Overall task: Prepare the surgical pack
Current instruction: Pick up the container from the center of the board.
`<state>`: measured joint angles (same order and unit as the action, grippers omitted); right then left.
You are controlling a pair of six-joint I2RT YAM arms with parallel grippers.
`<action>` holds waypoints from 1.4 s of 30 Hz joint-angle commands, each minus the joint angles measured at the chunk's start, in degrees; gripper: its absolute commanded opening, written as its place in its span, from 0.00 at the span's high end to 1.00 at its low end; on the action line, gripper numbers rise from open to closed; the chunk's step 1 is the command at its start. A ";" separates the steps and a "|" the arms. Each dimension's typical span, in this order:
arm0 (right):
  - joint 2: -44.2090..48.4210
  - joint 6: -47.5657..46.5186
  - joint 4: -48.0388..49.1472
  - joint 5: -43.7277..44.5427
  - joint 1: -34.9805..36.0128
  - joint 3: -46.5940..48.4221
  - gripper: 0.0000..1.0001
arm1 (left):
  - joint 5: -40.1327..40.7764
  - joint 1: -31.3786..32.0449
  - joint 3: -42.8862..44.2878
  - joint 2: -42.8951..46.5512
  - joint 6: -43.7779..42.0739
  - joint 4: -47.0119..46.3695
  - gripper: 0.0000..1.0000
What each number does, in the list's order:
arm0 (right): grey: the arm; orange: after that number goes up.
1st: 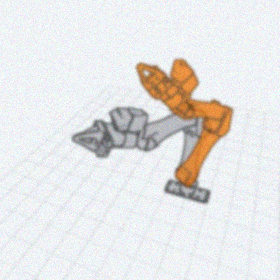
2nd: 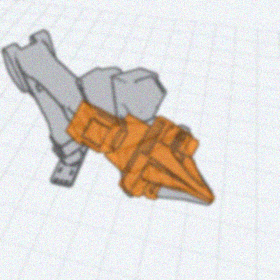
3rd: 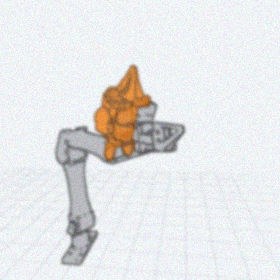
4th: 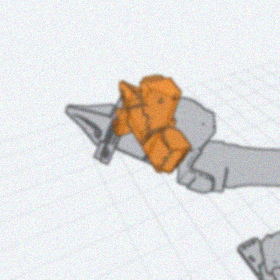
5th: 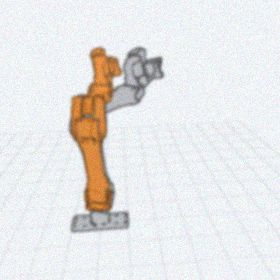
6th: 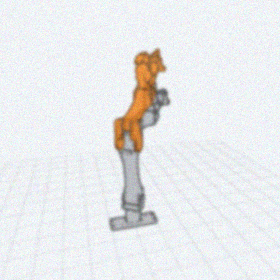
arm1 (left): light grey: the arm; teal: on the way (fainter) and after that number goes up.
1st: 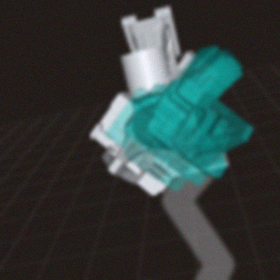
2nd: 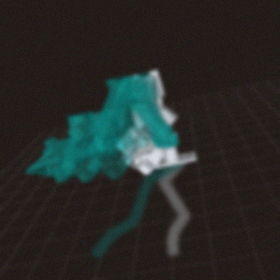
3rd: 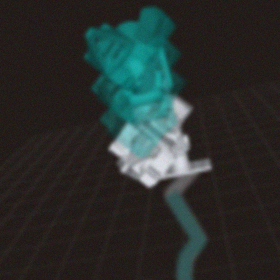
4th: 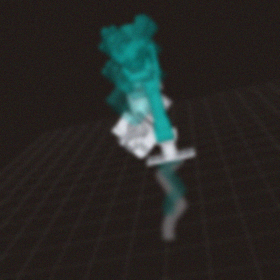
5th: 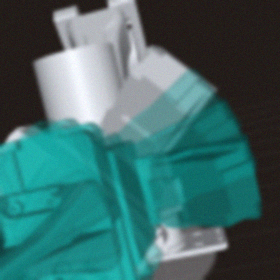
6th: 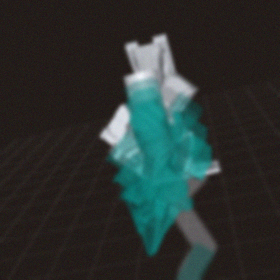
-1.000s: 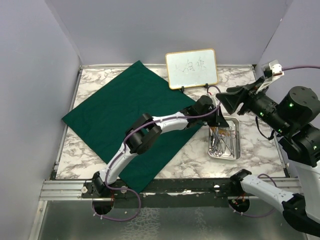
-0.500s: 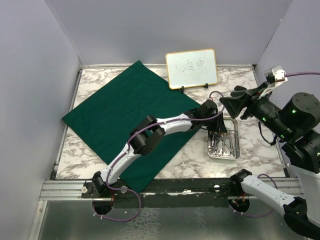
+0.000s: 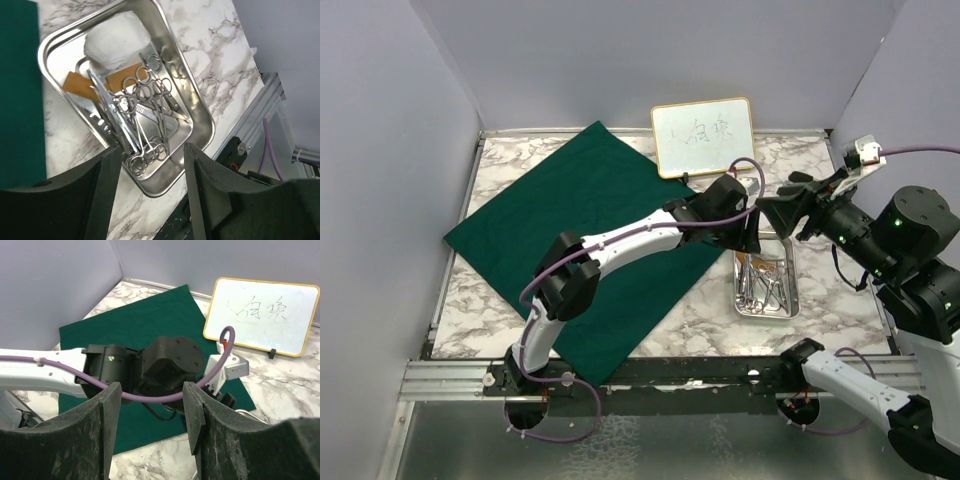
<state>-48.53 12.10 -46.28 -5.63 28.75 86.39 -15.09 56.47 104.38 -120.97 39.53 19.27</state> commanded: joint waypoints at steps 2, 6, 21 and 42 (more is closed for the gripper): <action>2.40 -1.30 3.23 2.46 -0.02 -2.07 0.47 | 9.46 -0.14 0.16 -1.03 -2.31 11.13 0.39; 3.55 -1.52 3.71 3.58 -0.07 -2.89 0.46 | 12.34 0.36 6.73 -6.46 -1.61 16.97 0.33; 4.95 -1.22 4.04 2.81 -0.03 -4.89 0.46 | 16.52 2.68 19.67 -18.28 0.98 24.96 0.52; 5.89 -0.44 5.54 2.41 -0.02 -6.94 0.46 | 17.18 3.65 29.66 -22.00 1.89 34.22 1.00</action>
<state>-43.07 11.73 -42.39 -3.51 28.75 79.68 2.04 59.64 131.13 -143.02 41.19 50.50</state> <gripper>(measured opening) 0.544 0.059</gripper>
